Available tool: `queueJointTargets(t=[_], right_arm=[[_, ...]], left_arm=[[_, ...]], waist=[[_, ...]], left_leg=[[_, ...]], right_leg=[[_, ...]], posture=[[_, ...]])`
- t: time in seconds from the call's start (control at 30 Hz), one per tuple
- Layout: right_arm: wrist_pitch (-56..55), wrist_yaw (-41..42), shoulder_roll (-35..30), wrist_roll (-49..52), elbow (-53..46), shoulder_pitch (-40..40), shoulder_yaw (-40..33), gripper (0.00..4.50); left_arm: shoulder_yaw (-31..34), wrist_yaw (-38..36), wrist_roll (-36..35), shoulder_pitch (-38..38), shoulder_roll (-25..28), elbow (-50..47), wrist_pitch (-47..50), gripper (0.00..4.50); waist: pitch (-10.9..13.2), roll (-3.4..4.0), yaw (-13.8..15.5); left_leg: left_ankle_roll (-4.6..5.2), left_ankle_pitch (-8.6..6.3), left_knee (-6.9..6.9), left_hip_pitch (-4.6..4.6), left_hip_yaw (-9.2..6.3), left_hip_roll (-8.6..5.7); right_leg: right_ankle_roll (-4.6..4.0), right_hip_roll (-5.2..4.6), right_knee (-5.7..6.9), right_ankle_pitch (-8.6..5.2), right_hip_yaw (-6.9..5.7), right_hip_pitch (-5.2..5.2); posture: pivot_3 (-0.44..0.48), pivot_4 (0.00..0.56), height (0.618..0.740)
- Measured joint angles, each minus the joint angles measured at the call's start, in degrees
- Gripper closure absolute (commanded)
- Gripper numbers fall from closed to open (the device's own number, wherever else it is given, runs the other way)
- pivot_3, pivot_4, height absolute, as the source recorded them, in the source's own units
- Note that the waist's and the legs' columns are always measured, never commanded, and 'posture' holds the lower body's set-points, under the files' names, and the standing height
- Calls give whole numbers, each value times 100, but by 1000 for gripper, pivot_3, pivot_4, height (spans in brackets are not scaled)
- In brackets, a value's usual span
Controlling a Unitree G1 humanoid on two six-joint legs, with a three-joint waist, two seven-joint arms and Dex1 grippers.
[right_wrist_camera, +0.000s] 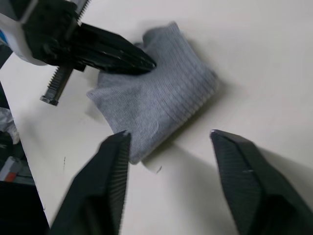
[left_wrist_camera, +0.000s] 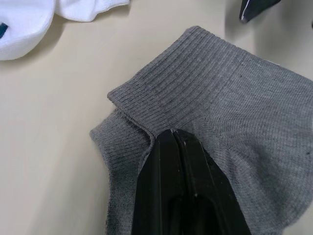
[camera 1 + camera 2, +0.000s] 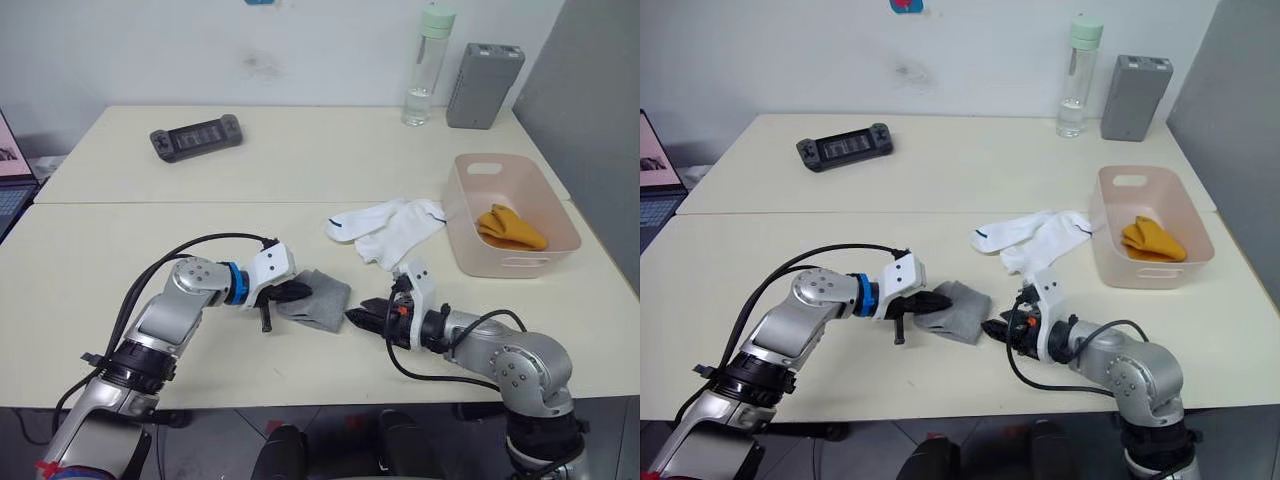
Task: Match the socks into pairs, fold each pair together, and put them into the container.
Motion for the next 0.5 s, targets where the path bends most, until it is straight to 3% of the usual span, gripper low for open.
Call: queueJointTargets(t=[0.07,0.27,0.5], right_arm=[[239,-193,328,79,164,-125,-199,42],[468,-373,611,124,447,-411,-288,42],[91,-667,1391,42,1754,-1102,-488,42]], left_arm=[[13,16,0,36,0,-26,1,4500],[22,5,2,30,-1,-19,6,4500],[-4,0,76,-54,-45,120,-6,4500]], waist=[[-1,2,-11],[-2,3,-23],[-16,14,-46]], left_leg=[[0,0,0,1,1,0],[0,0,-1,2,4,-1],[1,0,-2,10,3,4]], right_leg=[[0,0,0,0,1,0],[1,0,0,-1,2,0],[12,8,4,-5,3,2]], posture=[[0,150,740],[0,150,740],[0,150,740]])
